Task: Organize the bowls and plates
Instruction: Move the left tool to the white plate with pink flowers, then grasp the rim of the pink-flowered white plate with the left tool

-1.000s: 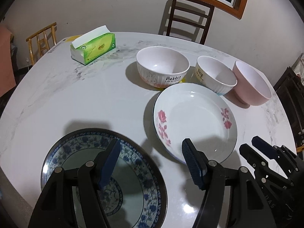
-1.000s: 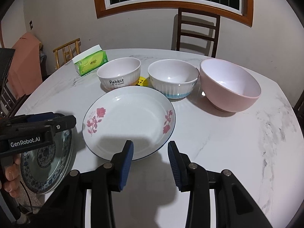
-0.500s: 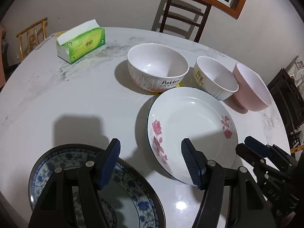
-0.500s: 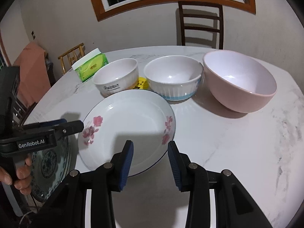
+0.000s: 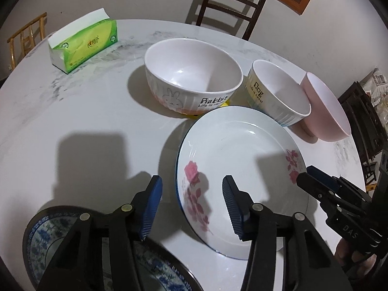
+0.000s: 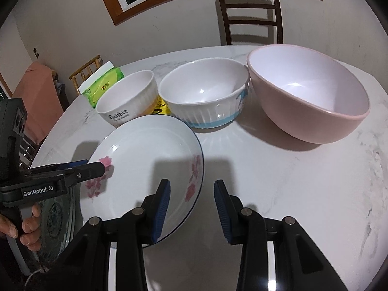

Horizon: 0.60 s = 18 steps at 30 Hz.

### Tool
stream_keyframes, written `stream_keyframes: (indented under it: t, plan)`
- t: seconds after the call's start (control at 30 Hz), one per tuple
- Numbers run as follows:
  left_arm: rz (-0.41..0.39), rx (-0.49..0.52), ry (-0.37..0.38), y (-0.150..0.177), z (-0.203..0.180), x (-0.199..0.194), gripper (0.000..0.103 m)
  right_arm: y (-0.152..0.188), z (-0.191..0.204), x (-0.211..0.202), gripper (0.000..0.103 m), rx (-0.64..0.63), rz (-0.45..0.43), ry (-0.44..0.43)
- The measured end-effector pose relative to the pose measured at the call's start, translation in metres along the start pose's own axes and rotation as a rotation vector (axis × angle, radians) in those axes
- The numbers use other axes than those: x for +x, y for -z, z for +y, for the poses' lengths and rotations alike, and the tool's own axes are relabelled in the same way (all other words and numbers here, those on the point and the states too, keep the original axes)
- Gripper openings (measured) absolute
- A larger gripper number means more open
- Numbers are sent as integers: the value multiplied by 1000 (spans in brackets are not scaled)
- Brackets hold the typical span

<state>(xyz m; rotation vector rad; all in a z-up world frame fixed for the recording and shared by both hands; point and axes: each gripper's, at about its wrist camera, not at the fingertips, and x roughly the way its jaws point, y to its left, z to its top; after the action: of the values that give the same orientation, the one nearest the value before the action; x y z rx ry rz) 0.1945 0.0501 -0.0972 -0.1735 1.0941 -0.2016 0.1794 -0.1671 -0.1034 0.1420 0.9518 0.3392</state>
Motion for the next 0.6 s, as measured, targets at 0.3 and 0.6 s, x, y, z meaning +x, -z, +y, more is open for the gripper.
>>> stream_keyframes:
  t: [0.3, 0.6]
  plan:
    - [45, 10, 0, -4, -2, 16, 35, -5, -4, 16, 27, 5, 28, -14]
    - [52, 16, -20, -7, -7, 22, 29, -6, -2, 23, 16, -1, 42, -30]
